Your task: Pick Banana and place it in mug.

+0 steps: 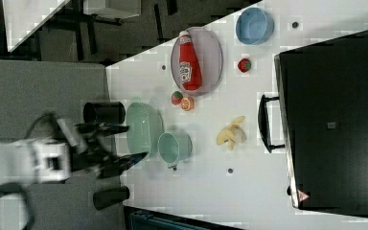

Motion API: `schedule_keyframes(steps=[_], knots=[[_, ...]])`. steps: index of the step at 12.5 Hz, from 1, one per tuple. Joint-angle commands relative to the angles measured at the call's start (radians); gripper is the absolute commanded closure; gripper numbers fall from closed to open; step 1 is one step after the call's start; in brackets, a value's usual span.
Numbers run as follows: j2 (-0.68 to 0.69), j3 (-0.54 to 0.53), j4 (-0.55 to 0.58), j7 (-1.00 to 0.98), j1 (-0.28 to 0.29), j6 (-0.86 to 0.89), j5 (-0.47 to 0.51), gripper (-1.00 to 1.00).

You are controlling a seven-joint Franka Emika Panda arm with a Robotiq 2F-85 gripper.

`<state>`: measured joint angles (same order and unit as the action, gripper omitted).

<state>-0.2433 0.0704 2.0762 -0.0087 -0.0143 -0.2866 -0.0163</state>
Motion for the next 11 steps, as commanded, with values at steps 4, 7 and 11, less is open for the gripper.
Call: schedule_keyframes(steps=[4, 7, 11], knots=[[0.213, -0.033, 0.289, -0.068, 0.009, -0.396, -0.001, -1.00], [0.362, -0.034, 0.341, -0.174, 0.009, -0.577, -0.002, -1.00], [0.521, -0.034, 0.344, -0.276, 0.006, -0.773, -0.002, -1.00]])
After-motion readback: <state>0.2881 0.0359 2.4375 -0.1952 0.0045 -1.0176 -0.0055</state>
